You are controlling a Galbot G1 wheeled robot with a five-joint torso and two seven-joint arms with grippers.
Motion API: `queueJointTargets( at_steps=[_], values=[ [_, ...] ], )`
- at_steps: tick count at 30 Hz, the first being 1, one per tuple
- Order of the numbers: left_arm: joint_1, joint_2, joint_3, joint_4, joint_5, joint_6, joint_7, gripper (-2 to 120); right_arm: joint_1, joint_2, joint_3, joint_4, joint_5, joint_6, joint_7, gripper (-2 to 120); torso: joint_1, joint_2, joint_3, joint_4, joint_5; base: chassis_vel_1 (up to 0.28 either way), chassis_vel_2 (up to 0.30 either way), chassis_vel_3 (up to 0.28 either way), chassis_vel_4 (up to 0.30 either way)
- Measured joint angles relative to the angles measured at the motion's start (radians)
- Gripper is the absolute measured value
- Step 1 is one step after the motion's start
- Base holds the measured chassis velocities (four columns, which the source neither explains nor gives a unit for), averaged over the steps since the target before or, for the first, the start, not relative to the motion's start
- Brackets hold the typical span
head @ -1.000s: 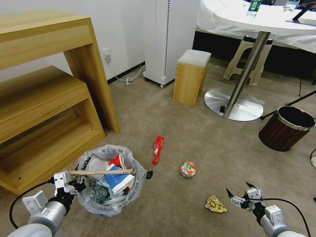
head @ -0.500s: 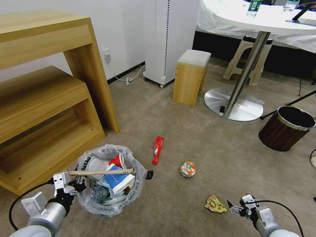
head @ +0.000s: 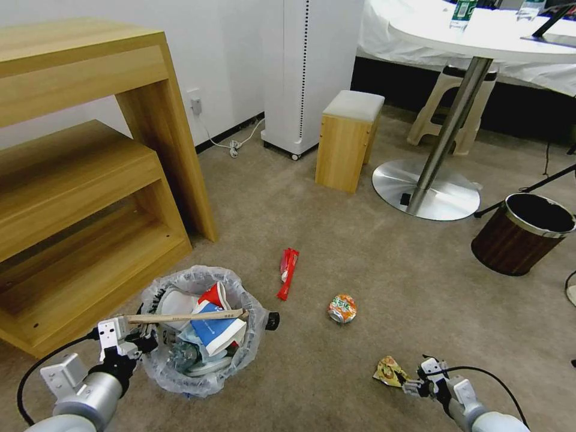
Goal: Pick up the trash bin and place the garbage on the floor into it.
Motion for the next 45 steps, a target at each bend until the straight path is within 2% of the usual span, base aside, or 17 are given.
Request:
queueJointTargets(
  at_steps=[5, 9, 14, 19, 30, 33, 34, 36, 37, 38, 39, 40, 43, 45],
  values=[
    [0.002, -0.020, 0.002, 0.000, 0.013, 0.000, 0.000, 1, 0.061, 0.015, -0.061, -0.052, -0.006, 0.044, -0.011, 89, 0.000, 0.000, 0.000, 0.0001, 0.0000, 0.000, 0.000, 0.000, 0.000],
    [0.003, -0.039, 0.010, -0.001, 0.025, 0.002, 0.000, 1, 0.109, 0.027, -0.110, -0.082, -0.009, 0.063, -0.018, 93, 0.000, 0.000, 0.000, 0.0002, 0.0000, 0.000, 0.000, 0.000, 0.000],
    [0.002, -0.049, 0.011, -0.004, 0.029, 0.003, 0.000, 1, 0.141, 0.043, -0.153, -0.108, -0.015, 0.082, -0.024, 91, 0.000, 0.000, 0.000, 0.0002, 0.0001, 0.000, 0.000, 0.000, 0.000],
    [-0.001, -0.054, 0.011, -0.004, 0.031, 0.004, 0.000, 1, 0.137, 0.050, -0.163, -0.118, -0.022, 0.092, -0.025, 91, 0.000, 0.000, 0.000, 0.0001, 0.0000, 0.000, 0.000, 0.000, 0.000],
    [-0.008, -0.064, 0.020, 0.000, 0.039, 0.006, 0.000, 1, 0.123, 0.064, -0.157, -0.161, -0.046, 0.121, -0.022, 81, 0.000, 0.000, 0.000, 0.0001, 0.0000, 0.000, 0.000, 0.000, 0.000],
    [-0.009, -0.066, 0.024, 0.003, 0.041, 0.006, 0.000, 1, 0.115, 0.074, -0.152, -0.174, -0.058, 0.133, -0.020, 71, 0.000, 0.000, 0.000, 0.0001, 0.0000, 0.000, 0.000, 0.000, 0.000],
    [-0.009, -0.066, 0.024, 0.003, 0.041, 0.006, 0.000, 1, 0.115, 0.074, -0.152, -0.174, -0.058, 0.133, -0.020, 71, 0.000, 0.000, 0.000, 0.0001, 0.0000, 0.000, 0.000, 0.000, 0.000],
    [-0.009, -0.066, 0.026, 0.003, 0.041, 0.006, -0.001, 1, 0.110, 0.080, -0.149, -0.180, -0.069, 0.141, -0.015, 61, 0.000, 0.000, 0.000, 0.0001, 0.0000, 0.000, 0.000, 0.000, 0.000],
    [-0.009, -0.066, 0.026, 0.003, 0.041, 0.006, -0.001, 1, 0.110, 0.080, -0.149, -0.180, -0.069, 0.141, -0.015, 61, 0.000, 0.000, 0.000, 0.0001, 0.0000, 0.000, 0.000, 0.000, 0.000],
    [-0.009, -0.066, 0.026, 0.003, 0.041, 0.006, -0.001, 1, 0.110, 0.082, -0.149, -0.182, -0.072, 0.143, -0.014, 58, 0.000, 0.000, 0.000, 0.0001, 0.0000, 0.000, 0.000, 0.000, 0.000],
    [-0.009, -0.066, 0.028, 0.003, 0.041, 0.006, -0.001, 1, 0.108, 0.085, -0.147, -0.184, -0.077, 0.146, -0.013, 49, 0.000, 0.000, 0.000, 0.0001, 0.0000, 0.000, 0.000, 0.000, 0.000],
    [-0.009, -0.066, 0.028, 0.003, 0.041, 0.006, -0.001, 1, 0.108, 0.085, -0.147, -0.184, -0.077, 0.146, -0.013, 49, 0.000, 0.000, 0.000, 0.0001, 0.0000, 0.000, 0.000, 0.000, 0.000],
    [-0.010, -0.064, 0.031, 0.004, 0.041, 0.004, -0.001, 1, 0.105, 0.091, -0.141, -0.189, -0.088, 0.153, -0.013, 34, 0.000, 0.000, 0.000, 0.0001, 0.0000, 0.000, 0.000, 0.000, 0.000],
    [-0.010, -0.063, 0.031, 0.004, 0.041, 0.003, -0.001, 1, 0.103, 0.093, -0.138, -0.191, -0.093, 0.158, -0.014, 30, 0.000, 0.000, 0.000, 0.0001, 0.0001, 0.000, 0.000, 0.000, 0.000]
  ],
)
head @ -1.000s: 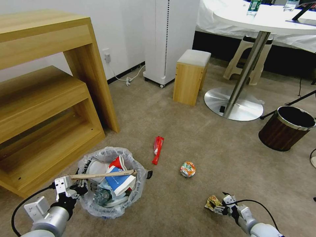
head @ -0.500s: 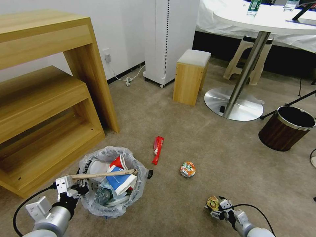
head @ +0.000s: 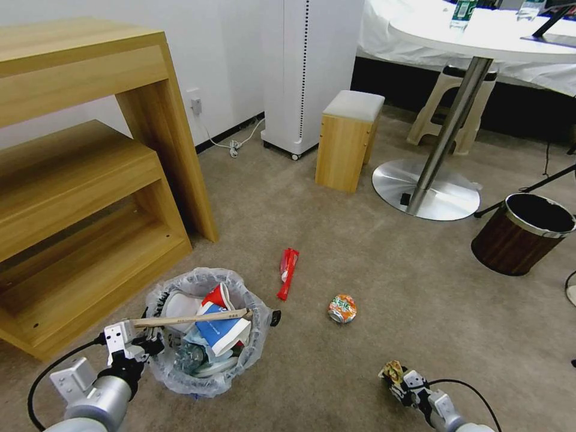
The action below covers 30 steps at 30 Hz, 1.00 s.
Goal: Pick up the trash bin and place the garbage on the floor into it.
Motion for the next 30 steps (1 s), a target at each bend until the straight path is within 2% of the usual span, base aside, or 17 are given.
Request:
queueJointTargets(
  at_steps=[1, 3, 5, 7, 8, 9, 11, 12, 18, 19, 21, 23, 25, 27, 29, 30],
  values=[
    [0.000, 0.001, 0.000, 0.000, 0.000, -0.001, 0.000, 1, -0.003, 0.002, 0.004, -0.002, -0.006, 0.005, -0.001, 23, 0.000, 0.000, 0.000, 0.0000, 0.0000, 0.000, 0.000, 0.000, 0.000],
    [0.000, 0.001, 0.000, 0.000, 0.000, -0.001, 0.000, 1, -0.003, 0.002, 0.005, -0.002, -0.006, 0.005, -0.001, 23, 0.000, 0.000, 0.000, 0.0000, 0.0000, 0.000, 0.000, 0.000, 0.000],
    [0.002, 0.006, -0.001, 0.001, -0.001, -0.002, 0.000, 1, -0.016, 0.003, 0.023, 0.003, -0.010, 0.032, -0.017, 10, 0.000, 0.000, 0.000, -0.0001, 0.0000, 0.000, 0.000, 0.000, 0.000],
    [0.002, 0.008, -0.001, 0.002, -0.001, -0.002, 0.000, 1, -0.019, 0.002, 0.028, 0.007, -0.006, 0.044, -0.028, 7, 0.000, 0.000, 0.000, -0.0002, 0.0001, 0.000, 0.000, 0.000, 0.000],
    [0.002, 0.011, -0.002, 0.004, -0.002, -0.002, 0.001, 1, -0.030, -0.004, 0.051, 0.027, 0.016, 0.096, -0.088, 0, 0.000, 0.000, 0.000, -0.0001, 0.0000, 0.000, 0.000, 0.000, 0.000],
    [0.001, 0.013, -0.002, 0.006, -0.002, -0.002, 0.001, 1, -0.037, -0.010, 0.071, 0.045, 0.033, 0.128, -0.135, 0, 0.000, 0.000, 0.000, -0.0001, 0.0000, 0.000, 0.000, 0.000, 0.000],
    [0.001, 0.013, -0.002, 0.007, -0.002, -0.002, 0.001, 1, -0.040, -0.013, 0.081, 0.055, 0.046, 0.147, -0.159, 0, 0.000, 0.000, 0.000, -0.0001, 0.0000, 0.000, 0.000, 0.000, 0.000],
    [0.000, 0.015, -0.001, 0.010, -0.002, -0.002, 0.001, 1, -0.048, -0.021, 0.108, 0.089, 0.077, 0.205, -0.220, 0, 0.000, 0.000, 0.000, -0.0001, -0.0001, 0.000, 0.000, 0.000, 0.000],
    [0.000, 0.017, -0.001, 0.014, 0.000, -0.003, 0.001, 1, -0.060, -0.040, 0.173, 0.173, 0.112, 0.277, -0.306, 0, 0.000, 0.000, 0.000, 0.0000, -0.0003, 0.000, 0.000, 0.000, 0.000],
    [0.000, 0.017, -0.001, 0.015, 0.001, -0.003, 0.002, 1, -0.060, -0.048, 0.202, 0.220, 0.128, 0.305, -0.342, 0, 0.000, 0.000, 0.000, 0.0000, -0.0002, 0.000, 0.000, 0.000, 0.000],
    [0.001, 0.017, -0.001, 0.015, 0.001, -0.003, 0.002, 1, -0.059, -0.050, 0.209, 0.236, 0.133, 0.312, -0.349, 0, 0.000, 0.000, 0.000, 0.0000, -0.0001, 0.000, 0.000, 0.000, 0.000],
    [0.004, 0.018, -0.002, 0.014, 0.002, -0.004, 0.003, 1, -0.036, -0.070, 0.236, 0.337, 0.180, 0.335, -0.403, 0, 0.000, 0.000, 0.000, -0.0001, -0.0001, 0.000, 0.000, 0.000, 0.000],
    [0.004, 0.019, -0.002, 0.014, 0.002, -0.004, 0.003, 1, -0.029, -0.074, 0.236, 0.350, 0.186, 0.338, -0.409, 0, 0.000, 0.000, 0.000, -0.0001, -0.0001, 0.000, 0.000, 0.000, 0.000],
    [0.009, 0.019, -0.004, 0.006, 0.002, -0.004, 0.003, 1, 0.035, -0.113, 0.210, 0.435, 0.254, 0.347, -0.447, 0, 0.000, 0.000, 0.000, -0.0001, -0.0002, 0.000, 0.000, 0.000, 0.000],
    [0.009, 0.019, -0.004, 0.004, 0.002, -0.004, 0.003, 1, 0.052, -0.121, 0.200, 0.451, 0.270, 0.347, -0.452, 0, 0.000, 0.000, 0.000, -0.0001, -0.0001, 0.000, 0.000, 0.000, 0.000],
    [0.011, 0.018, -0.005, -0.004, 0.000, -0.003, 0.003, 1, 0.122, -0.146, 0.154, 0.499, 0.320, 0.343, -0.463, 0, 0.000, 0.000, 0.000, 0.0000, -0.0002, 0.000, 0.000, 0.000, 0.000]
  ],
)
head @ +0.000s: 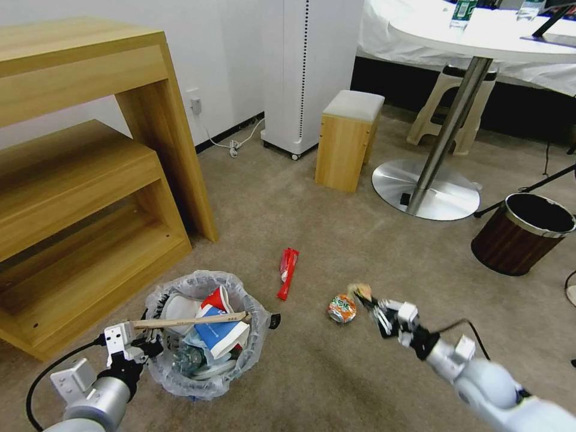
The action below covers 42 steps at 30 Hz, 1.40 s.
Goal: Pick up the trash bin and place the garbage on the floor into it.
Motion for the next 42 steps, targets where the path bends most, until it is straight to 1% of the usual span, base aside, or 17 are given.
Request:
queueJointTargets(
  at_steps=[3, 4, 6, 8, 9, 10, 11, 13, 14, 17, 18, 21, 22, 25, 31, 37, 42],
  values=[
    [0.004, 0.000, 0.000, -0.012, -0.001, 0.006, 0.000, 1, 0.122, -0.023, -0.093, 0.051, 0.074, -0.014, -0.012, 0, 0.000, 0.000, 0.000, 0.0003, 0.0002, 0.000, 0.000, 0.000, 0.000],
    [0.006, 0.000, 0.000, -0.018, -0.002, 0.008, -0.001, 1, 0.184, -0.035, -0.151, 0.074, 0.117, -0.028, -0.014, 0, 0.000, 0.000, 0.000, 0.0005, 0.0000, 0.000, 0.000, 0.000, 0.000],
    [0.006, 0.000, 0.000, -0.019, -0.002, 0.009, -0.001, 1, 0.207, -0.039, -0.173, 0.081, 0.132, -0.034, -0.016, 0, 0.000, 0.000, 0.000, 0.0002, 0.0000, 0.000, 0.000, 0.000, 0.000],
    [0.004, 0.005, 0.002, -0.022, -0.004, 0.016, -0.003, 1, 0.298, -0.054, -0.261, 0.109, 0.192, -0.052, -0.030, 0, 0.000, 0.000, 0.000, 0.0001, 0.0003, 0.000, 0.000, 0.000, 0.000],
    [0.001, 0.013, 0.006, -0.022, -0.006, 0.021, -0.004, 1, 0.424, -0.062, -0.380, 0.121, 0.238, -0.065, -0.045, 0, 0.000, 0.000, 0.000, -0.0007, -0.0001, 0.000, 0.000, 0.000, 0.000],
    [0.001, 0.013, 0.006, -0.022, -0.006, 0.021, -0.004, 1, 0.424, -0.062, -0.380, 0.121, 0.238, -0.065, -0.045, 0, 0.000, 0.000, 0.000, -0.0007, -0.0001, 0.000, 0.000, 0.000, 0.000],
    [0.002, 0.014, 0.006, -0.024, -0.007, 0.022, -0.004, 1, 0.486, -0.057, -0.441, 0.117, 0.250, -0.066, -0.048, 0, 0.000, 0.000, 0.000, -0.0001, -0.0001, 0.000, 0.000, 0.000, 0.000],
    [0.003, 0.012, 0.006, -0.029, -0.009, 0.026, -0.006, 1, 0.582, -0.034, -0.551, 0.098, 0.267, -0.067, -0.052, 0, 0.000, 0.000, 0.000, 0.0000, 0.0000, 0.000, 0.000, 0.000, 0.000],
    [0.003, 0.012, 0.006, -0.029, -0.009, 0.026, -0.006, 1, 0.582, -0.034, -0.551, 0.098, 0.267, -0.067, -0.052, 0, 0.000, 0.000, 0.000, 0.0000, 0.0000, 0.000, 0.000, 0.000, 0.000],
    [0.004, 0.005, 0.006, -0.043, -0.011, 0.033, -0.008, 1, 0.730, 0.041, -0.732, 0.048, 0.301, -0.075, -0.037, 0, 0.000, 0.000, 0.000, 0.0000, 0.0001, 0.000, 0.000, 0.000, 0.000],
    [0.004, 0.005, 0.006, -0.043, -0.011, 0.033, -0.008, 1, 0.730, 0.041, -0.732, 0.048, 0.301, -0.075, -0.037, 0, 0.000, 0.000, 0.000, 0.0000, 0.0001, 0.000, 0.000, 0.000, 0.000],
    [0.009, -0.003, 0.005, -0.053, -0.011, 0.036, -0.008, 1, 0.839, 0.121, -0.840, -0.028, 0.309, -0.078, -0.027, 0, 0.000, 0.000, 0.000, 0.0000, -0.0001, 0.000, 0.000, 0.000, 0.000],
    [0.009, -0.003, 0.005, -0.053, -0.011, 0.036, -0.008, 1, 0.839, 0.121, -0.840, -0.028, 0.309, -0.078, -0.027, 0, 0.000, 0.000, 0.000, 0.0000, -0.0001, 0.000, 0.000, 0.000, 0.000],
    [0.015, -0.010, 0.002, -0.062, -0.011, 0.037, -0.008, 1, 0.916, 0.207, -0.926, -0.108, 0.310, -0.083, 0.002, 0, 0.000, 0.000, 0.000, 0.0002, -0.0002, 0.000, 0.000, 0.000, 0.000],
    [0.024, -0.016, -0.009, -0.074, -0.013, 0.037, -0.007, 1, 0.958, 0.285, -0.997, -0.177, 0.308, -0.091, 0.030, 0, 0.000, 0.000, 0.000, 0.0000, 0.0001, 0.000, 0.000, 0.000, 0.000],
    [0.024, -0.024, -0.011, -0.076, -0.014, 0.037, -0.007, 1, 0.995, 0.336, -1.064, -0.199, 0.315, -0.099, 0.042, 0, 0.000, 0.000, 0.000, 0.0000, 0.0000, 0.000, 0.000, 0.000, 0.000],
    [0.021, -0.025, -0.013, -0.076, -0.014, 0.037, -0.006, 1, 1.014, 0.342, -1.098, -0.193, 0.327, -0.104, 0.034, 0, 0.000, 0.000, 0.000, 0.0000, 0.0001, 0.000, 0.000, 0.000, 0.000]
  ],
)
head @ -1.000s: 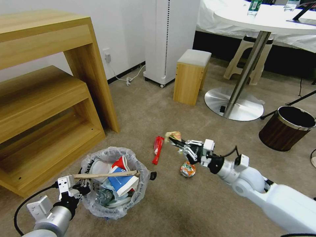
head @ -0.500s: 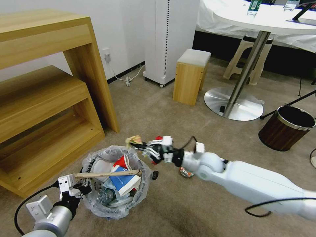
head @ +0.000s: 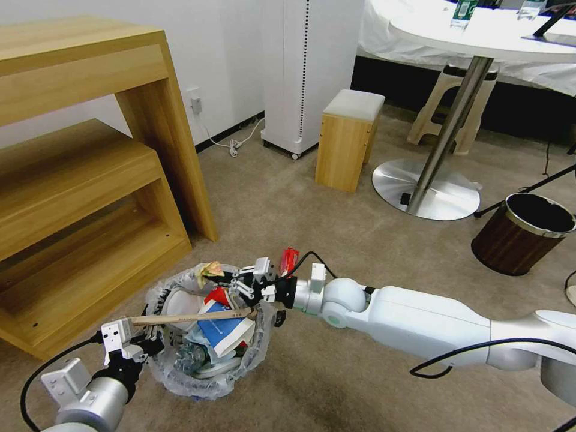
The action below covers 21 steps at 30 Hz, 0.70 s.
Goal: Pick up the trash bin and place the garbage on the floor into it.
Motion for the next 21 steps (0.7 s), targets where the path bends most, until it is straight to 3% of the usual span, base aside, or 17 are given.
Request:
queueJointTargets(
  at_steps=[8, 21],
  values=[
    [-0.003, -0.010, 0.000, 0.004, 0.003, 0.000, 0.001, 1, 0.002, -0.019, -0.031, 0.017, -0.009, -0.003, 0.005, 0, 0.000, 0.000, 0.000, 0.0000, 0.0001, 0.000, 0.000, 0.000, 0.000],
    [0.006, -0.014, 0.008, 0.007, 0.014, -0.003, 0.005, 1, -0.035, -0.041, 0.016, 0.037, -0.027, -0.004, 0.011, 48, 0.000, 0.000, 0.000, 0.0000, 0.0001, 0.000, 0.000, 0.000, 0.000]
  ],
)
